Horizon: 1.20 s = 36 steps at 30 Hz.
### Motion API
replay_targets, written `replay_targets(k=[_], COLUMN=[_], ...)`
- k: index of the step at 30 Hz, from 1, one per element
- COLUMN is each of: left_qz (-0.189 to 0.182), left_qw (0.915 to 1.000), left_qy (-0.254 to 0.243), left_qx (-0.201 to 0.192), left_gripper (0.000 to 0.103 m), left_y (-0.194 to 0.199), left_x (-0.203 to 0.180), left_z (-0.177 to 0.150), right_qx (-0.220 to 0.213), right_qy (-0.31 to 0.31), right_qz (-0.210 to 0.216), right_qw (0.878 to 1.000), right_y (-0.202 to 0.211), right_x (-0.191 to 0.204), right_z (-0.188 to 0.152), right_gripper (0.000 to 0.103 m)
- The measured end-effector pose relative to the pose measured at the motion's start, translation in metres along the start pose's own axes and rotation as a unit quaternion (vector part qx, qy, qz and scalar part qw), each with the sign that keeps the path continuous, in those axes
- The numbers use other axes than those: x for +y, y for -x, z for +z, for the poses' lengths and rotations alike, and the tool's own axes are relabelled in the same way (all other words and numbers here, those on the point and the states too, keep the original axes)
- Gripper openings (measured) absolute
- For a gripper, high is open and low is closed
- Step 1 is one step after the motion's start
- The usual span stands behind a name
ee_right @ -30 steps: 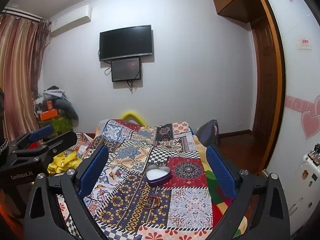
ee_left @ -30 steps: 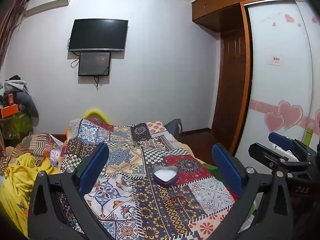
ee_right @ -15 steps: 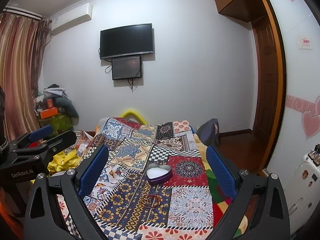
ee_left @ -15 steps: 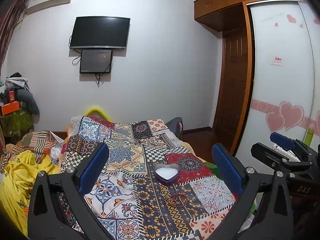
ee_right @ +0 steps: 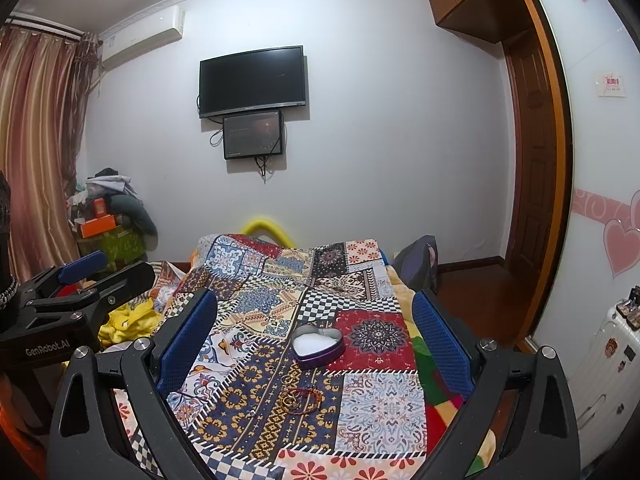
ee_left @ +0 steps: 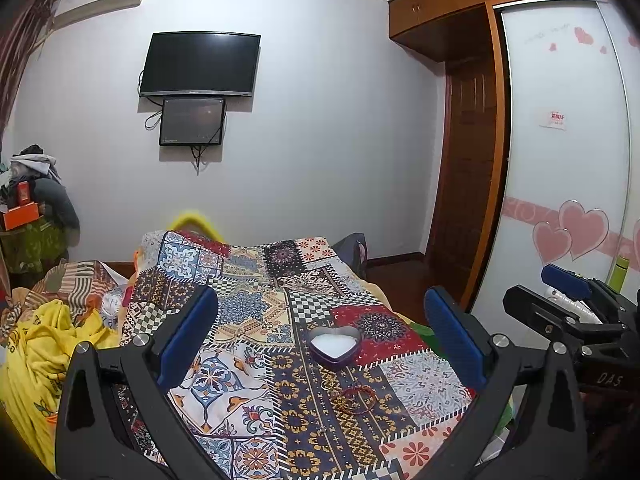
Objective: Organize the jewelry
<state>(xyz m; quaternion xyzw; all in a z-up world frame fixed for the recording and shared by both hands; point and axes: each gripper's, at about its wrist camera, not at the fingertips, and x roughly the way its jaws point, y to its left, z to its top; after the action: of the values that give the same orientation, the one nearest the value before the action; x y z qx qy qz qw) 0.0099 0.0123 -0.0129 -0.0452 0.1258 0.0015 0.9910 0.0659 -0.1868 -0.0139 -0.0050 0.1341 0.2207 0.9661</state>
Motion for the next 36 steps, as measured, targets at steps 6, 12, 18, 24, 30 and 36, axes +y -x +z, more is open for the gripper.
replay_targets(k=[6, 12, 18, 24, 30, 36], left_qz=[-0.001, -0.003, -0.006, -0.005, -0.006, -0.008], left_qw=[1.0, 1.0, 1.0, 0.9999, 1.0, 0.9999], left_qy=[-0.001, -0.003, -0.005, -0.007, -0.007, -0.007], left_qx=[0.002, 0.005, 0.005, 0.006, 0.005, 0.007], left_gripper=[0.103, 0.103, 0.103, 0.103, 0.103, 0.103], left_y=[-0.0008, -0.0032, -0.0026, -0.0027, -0.0019, -0.0043], left_x=[-0.0001, -0.0009, -0.0026, -0.004, -0.0048, -0.0041], left_z=[-0.001, -0.0021, -0.0016, -0.0006, -0.0001, 0.0003], right_qx=[0.001, 0.003, 0.004, 0.005, 0.005, 0.011], right_qy=[-0.001, -0.003, -0.003, -0.003, -0.004, -0.005], right_qz=[0.0, 0.001, 0.0, 0.0, 0.0, 0.0], right_qw=[1.0, 1.0, 1.0, 1.0, 1.0, 1.0], right_y=[0.0005, -0.0015, -0.0013, -0.0012, -0.0015, -0.0057], right_x=[-0.0015, -0.0031, -0.0033, -0.003, -0.0035, -0.0033], right_z=[0.0, 0.0003, 0.0016, 0.0028, 0.0036, 0.0039], right_gripper=[0.097, 0.097, 0.097, 0.097, 0.097, 0.097])
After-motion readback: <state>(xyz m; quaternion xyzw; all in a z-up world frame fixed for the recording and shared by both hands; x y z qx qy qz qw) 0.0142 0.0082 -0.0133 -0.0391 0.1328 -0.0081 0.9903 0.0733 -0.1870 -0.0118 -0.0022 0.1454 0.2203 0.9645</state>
